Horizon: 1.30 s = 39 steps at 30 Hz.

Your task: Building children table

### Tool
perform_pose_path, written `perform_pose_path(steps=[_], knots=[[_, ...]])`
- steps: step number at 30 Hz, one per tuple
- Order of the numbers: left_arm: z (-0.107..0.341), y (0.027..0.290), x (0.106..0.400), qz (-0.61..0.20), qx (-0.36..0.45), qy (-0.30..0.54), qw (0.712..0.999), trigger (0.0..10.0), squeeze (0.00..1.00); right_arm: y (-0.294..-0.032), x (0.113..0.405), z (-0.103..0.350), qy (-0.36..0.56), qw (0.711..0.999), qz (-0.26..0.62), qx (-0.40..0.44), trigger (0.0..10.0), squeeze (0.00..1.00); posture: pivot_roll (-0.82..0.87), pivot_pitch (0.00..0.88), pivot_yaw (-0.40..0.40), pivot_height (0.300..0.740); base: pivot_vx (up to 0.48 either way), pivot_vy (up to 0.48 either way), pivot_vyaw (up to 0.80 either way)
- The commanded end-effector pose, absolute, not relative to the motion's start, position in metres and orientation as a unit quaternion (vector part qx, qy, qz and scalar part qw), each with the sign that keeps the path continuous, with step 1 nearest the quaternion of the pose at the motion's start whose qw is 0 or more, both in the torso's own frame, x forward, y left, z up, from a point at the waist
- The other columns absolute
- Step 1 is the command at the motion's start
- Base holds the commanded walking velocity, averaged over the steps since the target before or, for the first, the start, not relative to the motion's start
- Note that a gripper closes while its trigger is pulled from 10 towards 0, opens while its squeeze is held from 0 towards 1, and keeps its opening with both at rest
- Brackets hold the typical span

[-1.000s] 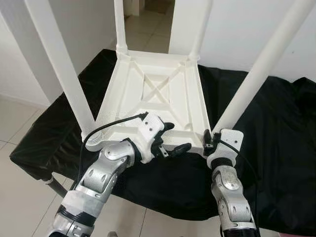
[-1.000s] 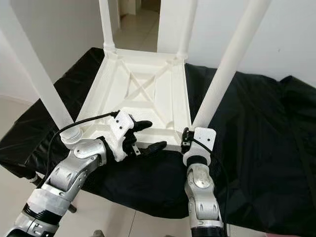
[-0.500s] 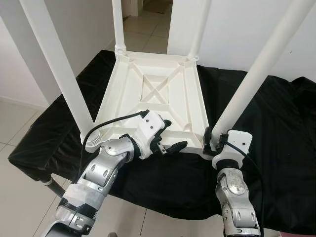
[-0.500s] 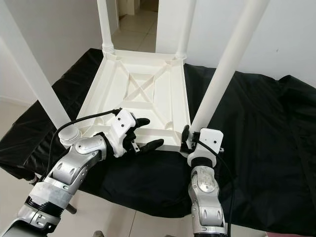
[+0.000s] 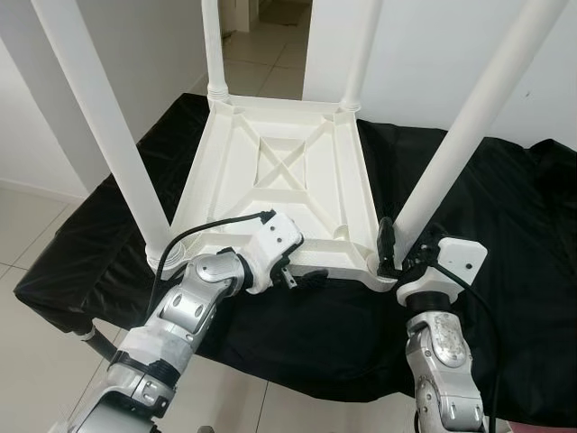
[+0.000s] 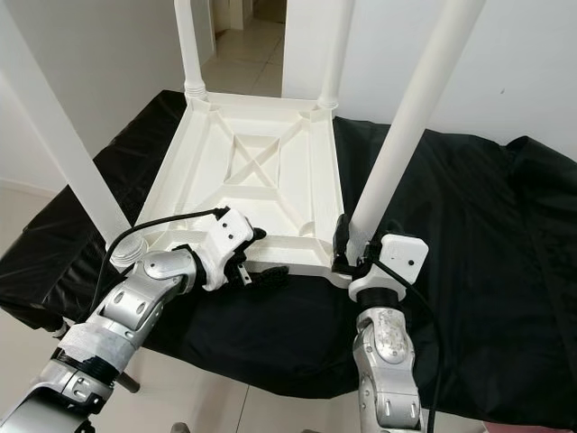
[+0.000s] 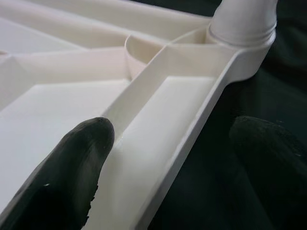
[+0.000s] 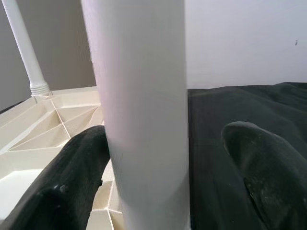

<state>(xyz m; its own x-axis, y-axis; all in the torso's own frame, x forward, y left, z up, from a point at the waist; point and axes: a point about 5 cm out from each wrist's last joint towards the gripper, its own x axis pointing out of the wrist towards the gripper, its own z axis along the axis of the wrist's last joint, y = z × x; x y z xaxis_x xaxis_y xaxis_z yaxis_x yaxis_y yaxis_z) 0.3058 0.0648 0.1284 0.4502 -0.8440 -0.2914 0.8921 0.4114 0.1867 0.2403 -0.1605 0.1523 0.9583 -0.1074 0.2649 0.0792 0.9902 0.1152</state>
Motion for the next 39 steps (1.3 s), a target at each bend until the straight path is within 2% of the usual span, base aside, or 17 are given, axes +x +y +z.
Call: perform_pose_path(steps=[1,11,19,20,22,23,24,25,26,39], knots=[[0.125,0.068,0.314,-0.461,0.179,0.084,0.865,10.0,0.0,-0.162,0.239,0.153,-0.141,0.987,-0.048,0.052,10.0,0.0,-0.09,0.0,-0.013,0.74,0.0,0.0,0.0],[0.104,0.079,0.323,-0.422,0.212,0.163,0.866,10.0,0.0,-0.164,0.239,0.151,-0.14,0.988,-0.052,0.051,10.0,0.0,-0.1,0.0,-0.006,0.74,0.0,0.0,0.0],[0.101,0.085,0.329,-0.403,0.211,0.181,0.872,10.0,0.0,-0.165,0.241,0.151,-0.138,0.988,-0.052,0.048,10.0,0.0,-0.1,0.0,-0.006,0.74,0.0,0.0,0.0],[0.099,0.087,0.329,-0.399,0.212,0.192,0.871,8.3,0.0,-0.165,0.242,0.151,-0.138,0.988,-0.053,0.046,10.0,0.0,-0.1,0.0,-0.007,0.74,0.0,0.0,0.0],[0.098,0.087,0.33,-0.398,0.213,0.195,0.871,8.3,0.0,-0.166,0.242,0.151,-0.138,0.988,-0.053,0.046,10.0,0.0,-0.1,0.0,-0.007,0.74,0.0,0.0,0.0],[0.096,0.089,0.33,-0.393,0.213,0.203,0.871,1.8,0.0,-0.166,0.243,0.151,-0.138,0.988,-0.053,0.045,10.0,0.0,-0.1,0.0,-0.008,0.74,0.0,0.0,0.0],[0.095,0.091,0.33,-0.39,0.212,0.211,0.871,0.6,0.0,-0.166,0.244,0.151,-0.139,0.988,-0.052,0.044,10.0,0.0,-0.1,0.0,-0.009,0.74,0.0,0.0,0.0],[0.095,0.091,0.33,-0.39,0.212,0.211,0.871,0.6,0.0,-0.166,0.244,0.151,-0.139,0.988,-0.052,0.044,10.0,0.0,-0.1,0.0,-0.009,0.74,0.0,0.0,0.0],[0.094,0.093,0.33,-0.389,0.212,0.215,0.87,0.0,0.0,-0.166,0.245,0.151,-0.139,0.988,-0.052,0.043,10.0,0.0,-0.1,0.0,-0.009,0.74,0.0,0.0,0.0],[0.087,0.103,0.324,-0.358,0.195,0.242,0.881,0.0,0.0,-0.169,0.248,0.151,-0.139,0.988,-0.055,0.039,10.0,0.0,-0.09,0.0,-0.009,0.74,0.0,0.0,0.0]])
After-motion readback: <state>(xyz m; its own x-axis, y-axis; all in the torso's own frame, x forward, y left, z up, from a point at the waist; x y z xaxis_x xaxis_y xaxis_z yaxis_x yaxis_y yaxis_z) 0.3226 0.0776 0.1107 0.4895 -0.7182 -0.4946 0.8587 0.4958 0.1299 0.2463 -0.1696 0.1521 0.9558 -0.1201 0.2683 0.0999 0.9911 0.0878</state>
